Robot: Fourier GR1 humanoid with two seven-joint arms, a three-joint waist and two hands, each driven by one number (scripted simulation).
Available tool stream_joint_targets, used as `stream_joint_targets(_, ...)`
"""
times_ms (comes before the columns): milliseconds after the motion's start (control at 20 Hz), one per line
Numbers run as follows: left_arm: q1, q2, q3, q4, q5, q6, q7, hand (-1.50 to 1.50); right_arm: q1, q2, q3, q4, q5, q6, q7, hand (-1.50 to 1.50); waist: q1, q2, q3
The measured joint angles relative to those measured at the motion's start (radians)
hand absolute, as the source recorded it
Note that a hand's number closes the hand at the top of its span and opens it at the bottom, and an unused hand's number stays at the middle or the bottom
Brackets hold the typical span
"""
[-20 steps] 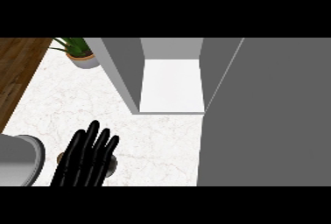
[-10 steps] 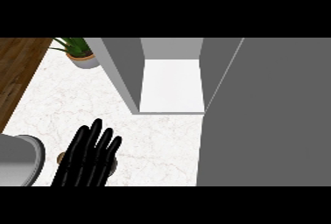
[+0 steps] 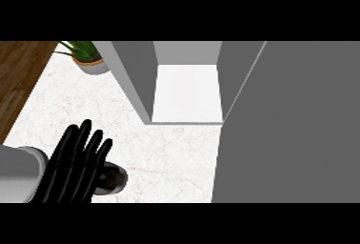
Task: Pick up the wine, place it into the cabinet and close the cabinet
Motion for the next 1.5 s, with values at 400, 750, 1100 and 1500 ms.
stream_joint_targets(400,0.016,0.067,0.152,-0.026,0.061,-0.030,0.011,-1.50,-0.039,-0.006,-0.021,-0.009,0.012,-0.016,0.041,-1.50,0.000,0.001,-0.001)
stream_joint_targets(750,0.077,0.104,0.363,-0.037,0.214,-0.110,-0.041,-1.50,-0.044,0.001,-0.010,-0.019,0.022,-0.017,0.066,-1.50,-0.001,0.002,-0.001)
stream_joint_targets(1100,0.157,0.095,0.509,0.025,0.358,-0.225,-0.120,-1.50,-0.071,0.003,-0.005,-0.025,0.029,-0.029,0.097,-1.50,0.000,0.001,-0.001)
stream_joint_targets(1500,0.233,0.065,0.565,0.147,0.494,-0.373,-0.241,-1.50,-0.052,0.005,-0.013,-0.022,0.031,-0.003,0.076,-1.50,-0.002,0.002,-0.001)
